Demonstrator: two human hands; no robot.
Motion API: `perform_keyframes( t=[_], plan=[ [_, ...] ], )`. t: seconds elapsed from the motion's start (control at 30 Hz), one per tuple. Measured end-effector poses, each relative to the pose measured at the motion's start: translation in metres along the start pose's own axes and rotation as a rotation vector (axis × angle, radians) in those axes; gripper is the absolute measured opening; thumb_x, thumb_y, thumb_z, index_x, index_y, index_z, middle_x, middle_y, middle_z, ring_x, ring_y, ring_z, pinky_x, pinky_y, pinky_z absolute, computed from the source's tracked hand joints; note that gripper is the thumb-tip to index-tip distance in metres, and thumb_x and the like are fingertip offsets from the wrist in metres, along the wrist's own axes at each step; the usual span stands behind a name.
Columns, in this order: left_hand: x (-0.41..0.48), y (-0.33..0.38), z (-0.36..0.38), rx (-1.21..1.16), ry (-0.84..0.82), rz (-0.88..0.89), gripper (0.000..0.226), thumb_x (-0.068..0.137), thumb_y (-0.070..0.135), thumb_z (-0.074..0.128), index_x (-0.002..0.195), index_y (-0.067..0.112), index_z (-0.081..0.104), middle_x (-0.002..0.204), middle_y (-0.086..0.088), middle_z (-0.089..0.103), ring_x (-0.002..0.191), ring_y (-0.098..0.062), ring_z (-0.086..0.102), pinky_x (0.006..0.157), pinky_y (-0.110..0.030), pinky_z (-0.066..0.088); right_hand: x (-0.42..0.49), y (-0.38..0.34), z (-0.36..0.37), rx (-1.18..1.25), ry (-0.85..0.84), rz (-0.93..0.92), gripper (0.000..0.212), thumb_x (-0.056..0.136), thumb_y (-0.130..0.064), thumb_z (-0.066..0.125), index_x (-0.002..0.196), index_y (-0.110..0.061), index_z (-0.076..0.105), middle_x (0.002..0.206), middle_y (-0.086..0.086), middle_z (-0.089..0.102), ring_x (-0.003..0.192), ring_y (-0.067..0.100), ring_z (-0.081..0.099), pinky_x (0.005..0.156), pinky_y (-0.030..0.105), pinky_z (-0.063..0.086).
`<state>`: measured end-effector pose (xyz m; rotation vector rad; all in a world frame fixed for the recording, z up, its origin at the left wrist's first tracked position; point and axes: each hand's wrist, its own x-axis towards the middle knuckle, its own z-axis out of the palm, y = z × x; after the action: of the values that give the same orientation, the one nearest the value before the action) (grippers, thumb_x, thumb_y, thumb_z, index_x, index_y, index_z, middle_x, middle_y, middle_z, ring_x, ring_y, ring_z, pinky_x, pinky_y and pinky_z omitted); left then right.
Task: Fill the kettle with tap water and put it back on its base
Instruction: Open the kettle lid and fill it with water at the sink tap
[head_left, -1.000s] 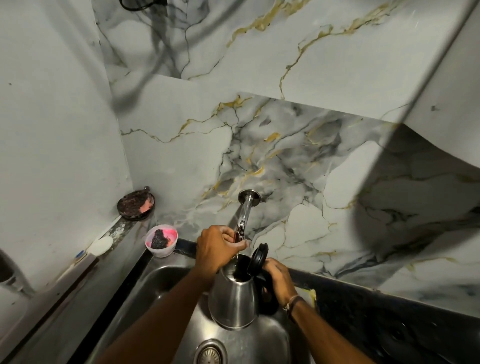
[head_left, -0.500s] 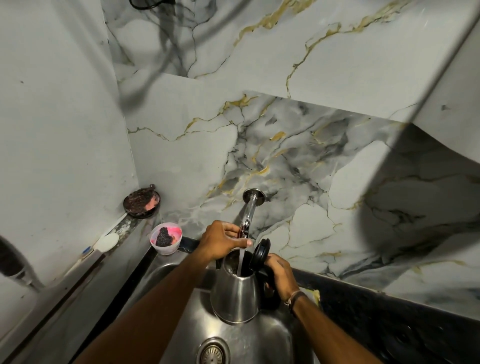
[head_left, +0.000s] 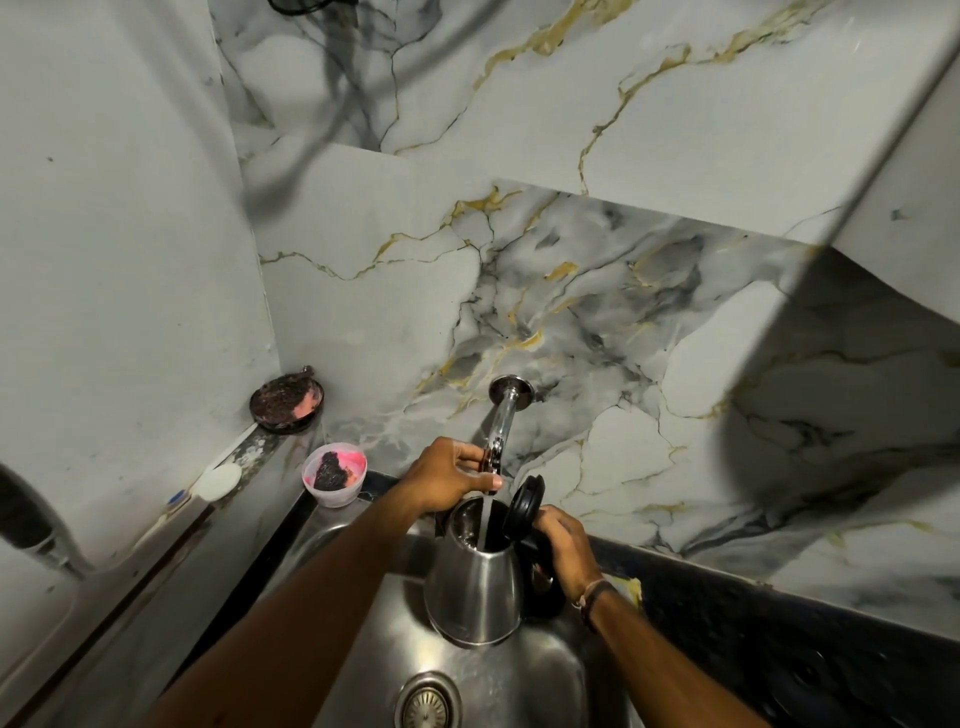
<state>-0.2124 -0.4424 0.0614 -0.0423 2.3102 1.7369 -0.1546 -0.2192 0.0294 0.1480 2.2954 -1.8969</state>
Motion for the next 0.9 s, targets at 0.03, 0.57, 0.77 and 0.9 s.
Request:
perform_keyframes(
  t=[0.03, 0.57, 0.77, 0.9],
  plan=[
    [0.0005, 0.0003, 0.0, 0.002, -0.005, 0.0, 0.036, 0.085, 0.016, 0.1, 0.118, 0.011, 0.088, 0.111, -0.01, 0.091, 0.112, -0.032, 0.086, 0.115, -0.057, 0.062, -0.0002, -0.0002, -0.0002, -0.002, -0.001, 0.002, 0.057, 0.083, -0.039, 0.058, 0.103, 0.012, 0.072, 0.112, 0.032, 0.074, 0.1, 0.034, 0.069, 0.088, 0.039, 0.053],
    [0.0019, -0.0008, 0.0013, 0.007, -0.005, -0.027, 0.039, 0.085, 0.017, 0.1, 0.121, 0.009, 0.087, 0.114, -0.013, 0.09, 0.115, -0.033, 0.085, 0.118, -0.059, 0.06, -0.0065, 0.0009, -0.0025, -0.02, -0.005, 0.002, 0.056, 0.082, -0.038, 0.057, 0.103, 0.012, 0.072, 0.111, 0.03, 0.074, 0.096, 0.026, 0.067, 0.085, 0.037, 0.053],
    [-0.0001, 0.0003, 0.0018, 0.013, -0.003, -0.026, 0.04, 0.087, 0.016, 0.099, 0.124, 0.01, 0.085, 0.116, -0.011, 0.09, 0.115, -0.03, 0.085, 0.117, -0.057, 0.061, -0.0048, 0.0036, -0.001, -0.01, -0.005, 0.009, 0.056, 0.082, -0.039, 0.059, 0.1, 0.012, 0.072, 0.11, 0.032, 0.074, 0.092, 0.023, 0.067, 0.082, 0.034, 0.053],
    [-0.0008, 0.0017, 0.0027, 0.004, 0.012, -0.022, 0.042, 0.087, 0.013, 0.099, 0.125, 0.005, 0.085, 0.119, -0.015, 0.088, 0.117, -0.034, 0.084, 0.118, -0.057, 0.06, -0.0032, 0.0065, 0.0, -0.006, 0.009, 0.024, 0.056, 0.081, -0.04, 0.061, 0.1, 0.013, 0.07, 0.11, 0.034, 0.073, 0.093, 0.028, 0.067, 0.086, 0.041, 0.053]
  ],
)
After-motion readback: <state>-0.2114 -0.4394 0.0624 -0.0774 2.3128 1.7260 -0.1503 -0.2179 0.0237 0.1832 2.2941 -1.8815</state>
